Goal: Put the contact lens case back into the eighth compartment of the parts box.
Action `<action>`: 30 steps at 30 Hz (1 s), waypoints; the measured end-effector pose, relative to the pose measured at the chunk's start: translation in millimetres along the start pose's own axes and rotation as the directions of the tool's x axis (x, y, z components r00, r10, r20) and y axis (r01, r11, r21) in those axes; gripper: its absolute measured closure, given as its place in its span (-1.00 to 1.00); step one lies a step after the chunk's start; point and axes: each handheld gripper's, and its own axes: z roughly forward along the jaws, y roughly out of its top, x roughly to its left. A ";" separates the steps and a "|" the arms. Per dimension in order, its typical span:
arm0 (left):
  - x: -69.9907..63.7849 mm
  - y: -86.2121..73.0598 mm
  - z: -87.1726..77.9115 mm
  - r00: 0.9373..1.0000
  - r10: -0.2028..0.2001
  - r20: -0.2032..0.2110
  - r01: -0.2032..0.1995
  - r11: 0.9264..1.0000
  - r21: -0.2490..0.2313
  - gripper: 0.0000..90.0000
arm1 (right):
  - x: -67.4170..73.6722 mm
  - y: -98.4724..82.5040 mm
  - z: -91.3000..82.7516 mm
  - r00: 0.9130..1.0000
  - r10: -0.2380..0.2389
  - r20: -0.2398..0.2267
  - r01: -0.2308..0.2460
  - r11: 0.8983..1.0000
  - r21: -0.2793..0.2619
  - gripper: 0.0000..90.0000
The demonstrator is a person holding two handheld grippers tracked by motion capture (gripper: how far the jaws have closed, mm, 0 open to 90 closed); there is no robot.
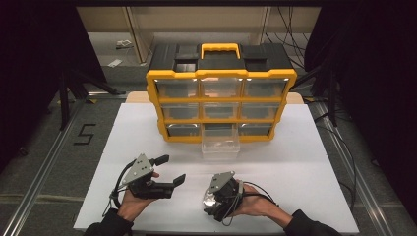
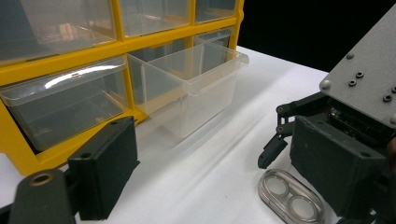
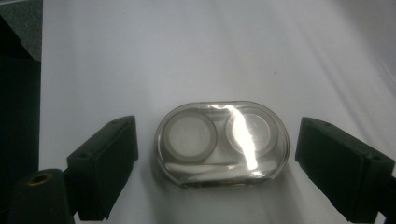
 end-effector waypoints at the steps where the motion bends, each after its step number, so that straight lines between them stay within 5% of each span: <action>1: 0.0 0.0 0.0 1.000 0.001 0.000 -0.001 1.000 0.000 -0.67 | -0.3 0.1 0.5 1.000 0.003 -0.001 -0.003 1.000 0.003 -0.68; 15: -0.3 -0.1 0.3 1.000 0.002 0.001 -0.002 1.000 0.003 -0.67 | -3.3 -0.9 5.2 0.999 0.023 -0.026 -0.022 1.000 0.018 -0.48; 30: -0.1 0.1 0.5 1.000 -0.002 0.000 0.002 1.000 0.002 -0.67 | -5.2 1.7 -2.3 1.000 0.026 0.017 -0.027 1.000 0.007 -0.39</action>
